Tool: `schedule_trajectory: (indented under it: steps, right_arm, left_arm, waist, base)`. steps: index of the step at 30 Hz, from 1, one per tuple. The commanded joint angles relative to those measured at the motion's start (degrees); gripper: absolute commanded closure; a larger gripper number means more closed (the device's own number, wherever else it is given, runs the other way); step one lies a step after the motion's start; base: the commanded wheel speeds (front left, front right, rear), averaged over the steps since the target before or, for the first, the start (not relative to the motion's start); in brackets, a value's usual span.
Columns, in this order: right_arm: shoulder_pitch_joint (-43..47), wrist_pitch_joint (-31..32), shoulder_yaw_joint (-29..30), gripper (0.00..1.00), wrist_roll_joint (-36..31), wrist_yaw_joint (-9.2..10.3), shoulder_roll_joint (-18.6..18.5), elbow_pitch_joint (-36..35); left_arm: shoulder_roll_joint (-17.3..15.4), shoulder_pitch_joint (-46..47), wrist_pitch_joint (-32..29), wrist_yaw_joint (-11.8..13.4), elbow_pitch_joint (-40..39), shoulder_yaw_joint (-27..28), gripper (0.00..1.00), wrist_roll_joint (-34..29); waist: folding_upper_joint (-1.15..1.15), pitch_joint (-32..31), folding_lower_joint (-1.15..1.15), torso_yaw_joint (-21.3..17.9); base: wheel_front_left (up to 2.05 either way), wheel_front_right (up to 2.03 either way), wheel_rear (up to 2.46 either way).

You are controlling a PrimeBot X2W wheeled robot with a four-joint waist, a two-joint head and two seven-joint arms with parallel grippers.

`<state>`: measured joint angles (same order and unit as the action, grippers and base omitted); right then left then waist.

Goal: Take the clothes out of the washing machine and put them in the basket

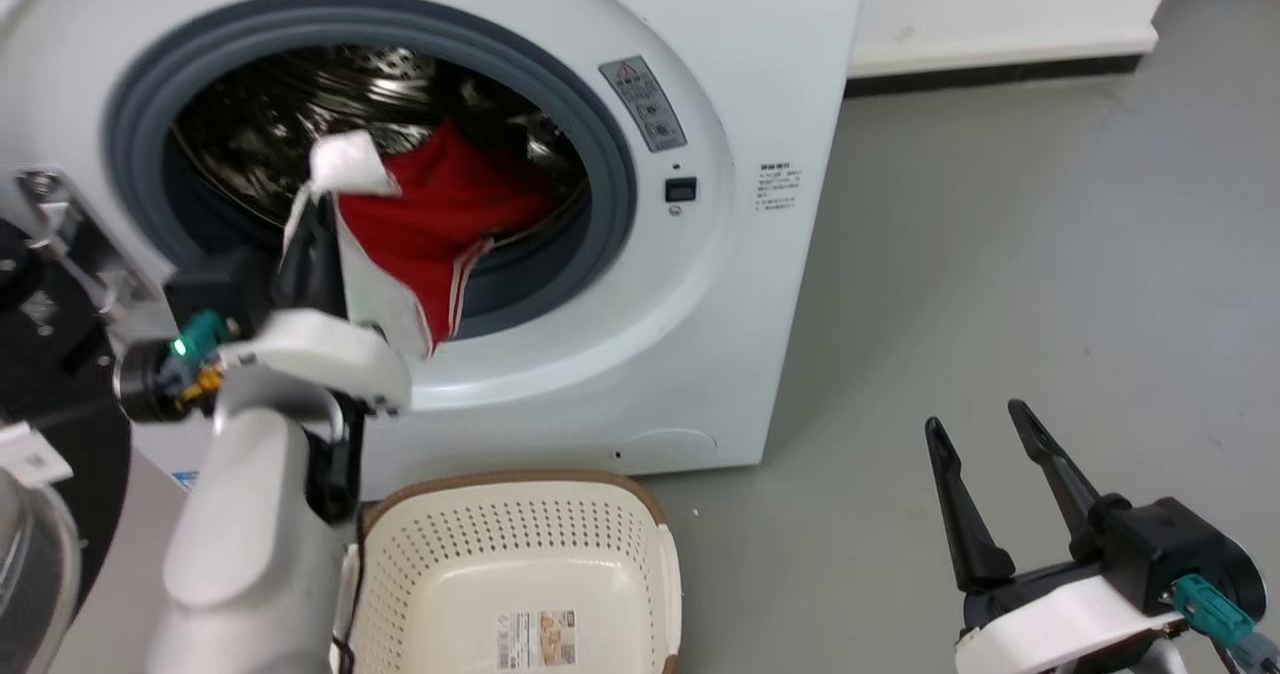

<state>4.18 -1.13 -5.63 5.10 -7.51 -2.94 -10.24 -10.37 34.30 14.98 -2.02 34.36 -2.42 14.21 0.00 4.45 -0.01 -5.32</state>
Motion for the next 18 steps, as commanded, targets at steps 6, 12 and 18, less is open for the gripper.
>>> schedule_trajectory:
  steps: [6, 12, 18]
  right_arm:
    - [3.6, 1.1, 1.0, 0.00, 0.2, 0.04, 0.1, -1.0]
    - [5.3, 1.5, 1.5, 0.00, 0.4, 0.04, 0.1, -1.8]
    - [5.4, 1.8, 1.4, 0.00, 0.4, 0.04, 0.1, -2.4]
  left_arm:
    - [2.4, -12.7, 0.2, 0.8, -9.8, -0.7, 1.00, 0.2]
    - [3.6, -24.7, -3.2, 2.1, -21.6, -3.0, 1.00, 0.1]
    - [4.8, -35.6, -8.6, 4.5, -30.2, -6.1, 1.00, -0.6]
  waist:
    - [0.00, -5.5, 0.01, 3.8]
    - [0.00, -6.3, 0.01, 5.0]
    - [0.00, -5.6, 0.01, 6.1]
  base:
    - [0.00, 0.00, 0.00]
    - [0.00, 0.00, 0.00]
    - [0.00, 0.00, 0.00]
